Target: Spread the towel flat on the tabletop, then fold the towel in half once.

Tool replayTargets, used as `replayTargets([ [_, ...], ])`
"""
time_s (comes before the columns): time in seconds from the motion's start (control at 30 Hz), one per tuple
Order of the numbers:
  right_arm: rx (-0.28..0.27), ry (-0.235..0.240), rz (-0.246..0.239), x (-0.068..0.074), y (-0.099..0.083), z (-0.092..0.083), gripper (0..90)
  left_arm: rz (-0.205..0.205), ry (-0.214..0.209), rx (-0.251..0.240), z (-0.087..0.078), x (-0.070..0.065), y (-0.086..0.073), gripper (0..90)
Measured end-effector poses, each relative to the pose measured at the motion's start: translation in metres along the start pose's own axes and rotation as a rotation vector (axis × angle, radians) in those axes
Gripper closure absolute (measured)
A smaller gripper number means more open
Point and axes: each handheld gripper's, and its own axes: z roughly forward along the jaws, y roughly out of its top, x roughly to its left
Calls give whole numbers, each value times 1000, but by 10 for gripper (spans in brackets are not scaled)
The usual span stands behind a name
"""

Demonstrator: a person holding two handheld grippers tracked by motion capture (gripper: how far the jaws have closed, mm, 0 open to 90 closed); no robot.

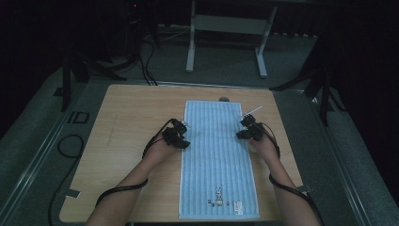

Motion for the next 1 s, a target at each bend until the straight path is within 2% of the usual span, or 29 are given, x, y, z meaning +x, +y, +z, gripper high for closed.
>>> replayTargets([
  [0.07, -23, 1, 12, -4, 1, -7, 803, -14, 5, -7, -3, 2, 1, 543],
  [0.1, -27, -11, 16, -6, 2, -10, 801, -14, 5, -7, -3, 2, 1, 524],
  [0.2, -25, -21, 28, -13, 6, -15, 771, -49, -2, -39, -8, 10, 5, 482],
  [0.27, -25, -29, 34, -17, 9, -16, 737, -49, 15, -43, -8, 15, 7, 481],
  [0.3, -25, -28, 45, -19, 11, -17, 732, -67, 14, -45, -8, 18, 8, 479],
  [0.4, -8, -36, 59, -26, 18, -15, 683, -112, 20, -52, -8, 29, 11, 459],
  [0.43, -8, -36, 59, -26, 18, -15, 683, -112, 20, -52, -8, 29, 11, 459],
  [0.5, 9, -48, 74, -32, 22, -12, 643, -142, 26, -46, -6, 40, 16, 459],
  [0.6, 23, -58, 90, -36, 24, -10, 640, -159, 36, -39, -4, 45, 21, 459],
  [0.63, 33, -64, 94, -38, 26, -9, 637, -177, 38, -42, -3, 50, 25, 459],
  [0.67, 45, -73, 102, -41, 28, -6, 630, -178, 41, -39, -2, 51, 27, 459],
  [0.8, 75, -60, 109, -43, 30, 2, 592, -172, 53, -15, 6, 52, 35, 440],
  [0.87, 91, -60, 108, -42, 30, 7, 583, -181, 39, -20, 9, 51, 36, 440],
  [1.0, 111, -51, 101, -40, 29, 14, 574, -157, 48, 7, 18, 47, 39, 437],
])
